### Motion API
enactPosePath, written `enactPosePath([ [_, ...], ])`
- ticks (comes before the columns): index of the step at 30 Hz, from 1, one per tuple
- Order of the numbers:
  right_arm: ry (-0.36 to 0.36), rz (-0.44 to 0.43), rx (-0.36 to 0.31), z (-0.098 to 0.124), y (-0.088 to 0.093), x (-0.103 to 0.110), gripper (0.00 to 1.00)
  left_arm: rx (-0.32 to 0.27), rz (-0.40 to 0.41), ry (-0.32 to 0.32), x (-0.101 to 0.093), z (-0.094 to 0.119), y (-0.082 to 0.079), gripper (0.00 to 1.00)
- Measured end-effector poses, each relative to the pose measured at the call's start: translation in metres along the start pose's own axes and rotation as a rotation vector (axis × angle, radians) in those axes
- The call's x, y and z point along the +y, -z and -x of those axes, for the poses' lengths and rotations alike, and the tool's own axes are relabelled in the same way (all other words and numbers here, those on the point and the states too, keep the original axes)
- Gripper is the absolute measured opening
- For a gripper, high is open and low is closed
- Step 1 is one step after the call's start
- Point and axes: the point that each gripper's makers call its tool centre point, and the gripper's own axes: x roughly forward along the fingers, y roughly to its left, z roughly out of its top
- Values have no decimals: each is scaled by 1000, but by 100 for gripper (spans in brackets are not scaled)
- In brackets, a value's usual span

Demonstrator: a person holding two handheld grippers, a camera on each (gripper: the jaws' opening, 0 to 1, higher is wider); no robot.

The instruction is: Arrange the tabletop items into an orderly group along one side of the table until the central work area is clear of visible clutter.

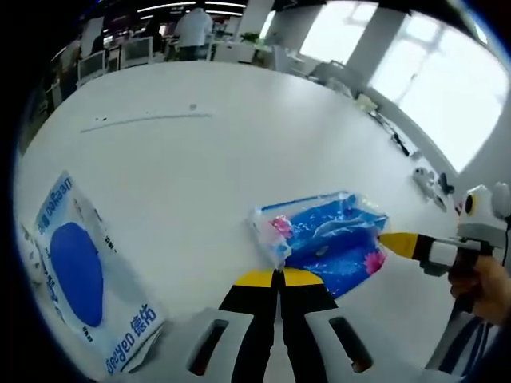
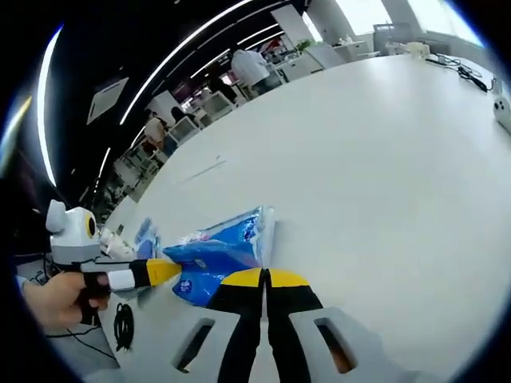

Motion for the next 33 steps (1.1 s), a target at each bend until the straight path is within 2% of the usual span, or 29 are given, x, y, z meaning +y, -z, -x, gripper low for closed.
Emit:
enactPosePath([
  [12, 6, 2, 17, 8, 8, 8, 0, -5, 10, -1, -6, 5, 4, 0],
  [26, 4, -4, 29, -13, 8, -12, 0, -9, 28, -3, -5, 4, 5, 0],
  [33, 5, 3, 32, -11, 10, -10, 0, -16, 40, -3, -4, 3, 5, 0],
])
